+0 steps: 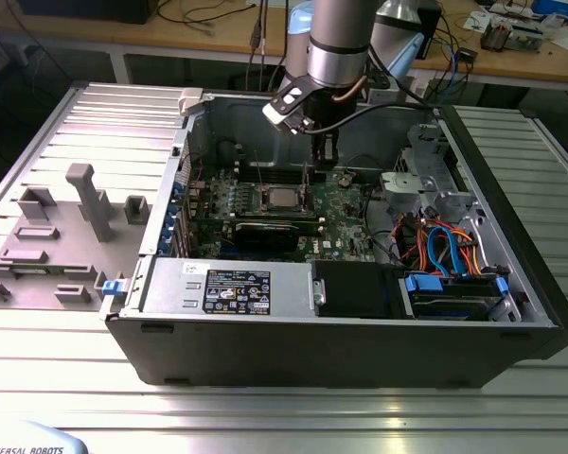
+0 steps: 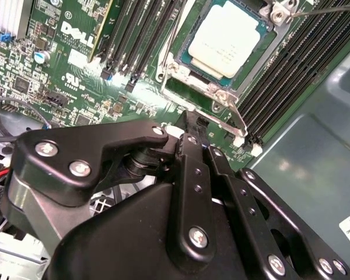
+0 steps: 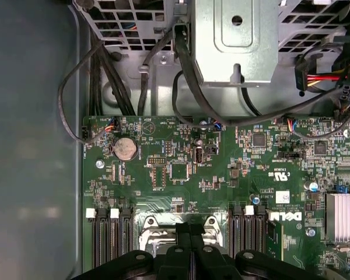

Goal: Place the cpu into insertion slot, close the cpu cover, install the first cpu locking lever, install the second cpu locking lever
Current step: 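Close the cpu cover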

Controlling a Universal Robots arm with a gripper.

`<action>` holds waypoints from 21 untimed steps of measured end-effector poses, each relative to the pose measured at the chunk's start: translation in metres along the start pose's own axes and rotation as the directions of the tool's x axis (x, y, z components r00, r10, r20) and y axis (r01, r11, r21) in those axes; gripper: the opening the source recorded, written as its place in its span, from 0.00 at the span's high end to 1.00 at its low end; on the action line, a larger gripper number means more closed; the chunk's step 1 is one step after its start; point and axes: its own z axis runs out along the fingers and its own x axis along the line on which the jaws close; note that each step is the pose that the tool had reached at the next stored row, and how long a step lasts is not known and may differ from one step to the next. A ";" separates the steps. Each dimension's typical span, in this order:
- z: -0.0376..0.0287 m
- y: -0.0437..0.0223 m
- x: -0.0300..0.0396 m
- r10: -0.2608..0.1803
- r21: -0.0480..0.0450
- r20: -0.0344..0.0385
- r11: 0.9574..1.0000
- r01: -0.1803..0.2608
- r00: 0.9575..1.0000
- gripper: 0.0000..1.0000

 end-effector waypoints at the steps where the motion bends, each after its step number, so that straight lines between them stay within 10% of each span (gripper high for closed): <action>1: 0.0000 -0.0008 0.0000 0.000 0.000 0.000 1.000 0.000 1.000 0.89; 21: 0.0001 -0.0075 0.0000 0.000 0.000 0.000 1.000 0.000 1.000 0.89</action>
